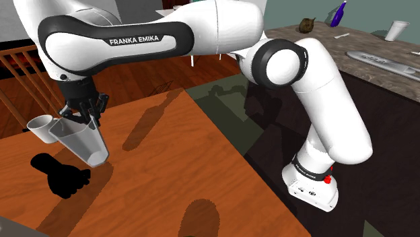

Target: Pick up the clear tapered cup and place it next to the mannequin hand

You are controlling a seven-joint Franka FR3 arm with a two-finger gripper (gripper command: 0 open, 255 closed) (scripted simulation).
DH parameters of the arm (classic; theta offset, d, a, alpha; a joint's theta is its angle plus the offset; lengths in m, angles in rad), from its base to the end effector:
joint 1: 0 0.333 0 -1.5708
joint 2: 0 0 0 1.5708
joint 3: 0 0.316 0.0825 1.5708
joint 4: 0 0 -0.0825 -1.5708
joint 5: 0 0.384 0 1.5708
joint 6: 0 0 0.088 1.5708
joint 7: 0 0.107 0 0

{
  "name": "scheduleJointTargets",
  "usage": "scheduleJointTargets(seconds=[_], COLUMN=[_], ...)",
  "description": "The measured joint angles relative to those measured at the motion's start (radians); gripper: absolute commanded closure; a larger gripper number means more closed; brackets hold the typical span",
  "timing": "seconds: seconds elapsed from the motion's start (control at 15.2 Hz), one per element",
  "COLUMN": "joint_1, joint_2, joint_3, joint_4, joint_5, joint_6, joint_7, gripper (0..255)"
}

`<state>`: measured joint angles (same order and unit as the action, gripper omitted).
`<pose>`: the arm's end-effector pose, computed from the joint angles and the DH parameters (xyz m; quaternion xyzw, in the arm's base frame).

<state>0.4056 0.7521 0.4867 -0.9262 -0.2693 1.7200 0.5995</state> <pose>0.5893 0.4716 0.4782 -0.9940 -0.0918 -0.0225 0.0552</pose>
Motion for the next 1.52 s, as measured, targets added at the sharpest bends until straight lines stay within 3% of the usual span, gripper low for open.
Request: scheduleJointTargets(seconds=[0.66,0.99,1.45,1.52], joint_1=[-0.041,-0.049,-0.049,-0.049], joint_2=[-0.023,-0.013,-0.01,-0.01], joint_3=[0.002,-0.002,-0.003,-0.003], joint_4=[-0.185,-0.237,-0.248,-0.248], joint_5=[0.001,-0.004,-0.006,-0.006], joint_6=[0.153,0.214,0.228,0.228], joint_7=[0.01,0.014,0.015,0.015], gripper=[255,255,255,0])
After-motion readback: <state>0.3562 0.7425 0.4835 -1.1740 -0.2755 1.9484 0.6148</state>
